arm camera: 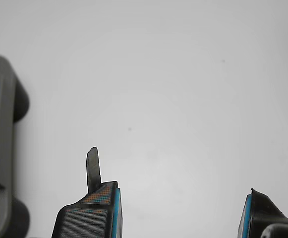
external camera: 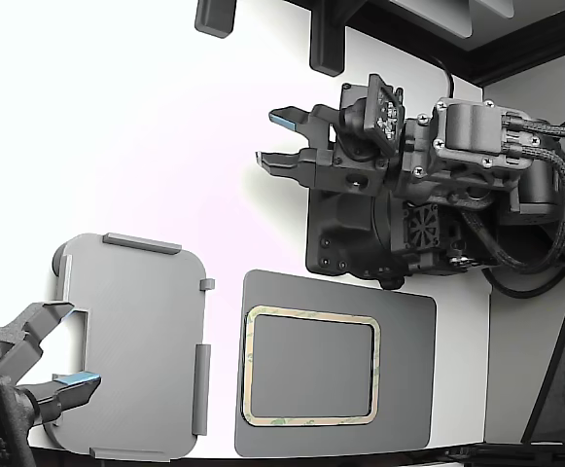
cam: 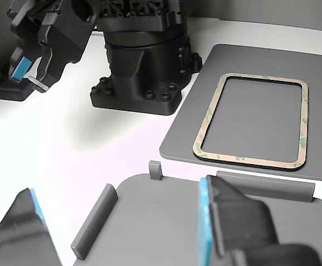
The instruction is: Move top rectangular frame to the holder.
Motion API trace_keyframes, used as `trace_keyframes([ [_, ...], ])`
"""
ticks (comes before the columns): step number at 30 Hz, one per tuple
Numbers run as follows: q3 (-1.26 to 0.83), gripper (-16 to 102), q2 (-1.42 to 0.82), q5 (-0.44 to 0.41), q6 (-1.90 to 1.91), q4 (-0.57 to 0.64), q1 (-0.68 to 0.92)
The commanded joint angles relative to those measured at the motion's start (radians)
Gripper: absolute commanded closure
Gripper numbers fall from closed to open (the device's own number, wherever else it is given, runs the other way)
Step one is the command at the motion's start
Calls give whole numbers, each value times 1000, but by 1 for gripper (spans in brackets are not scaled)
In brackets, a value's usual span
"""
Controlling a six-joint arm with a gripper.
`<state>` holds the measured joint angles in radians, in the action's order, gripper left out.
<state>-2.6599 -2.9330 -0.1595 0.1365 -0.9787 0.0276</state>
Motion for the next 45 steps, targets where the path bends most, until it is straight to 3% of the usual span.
trace_keyframes([
  [1,21,-14,-21,0,-2,8,-17],
  [20,21,-14,-21,0,-2,8,-17],
  [22,23,-14,-21,-31,25,6,-32],
  [25,21,-14,-21,83,-23,12,-100],
  [26,21,-14,-21,51,-5,11,-94],
  [34,101,-14,-23,29,-12,12,-52],
  [39,190,10,2,74,-32,-3,-48],
  [40,212,6,20,94,-55,-12,-46],
  [42,262,-14,80,129,-129,-44,-25],
  [45,370,-14,224,121,-225,-137,46],
])
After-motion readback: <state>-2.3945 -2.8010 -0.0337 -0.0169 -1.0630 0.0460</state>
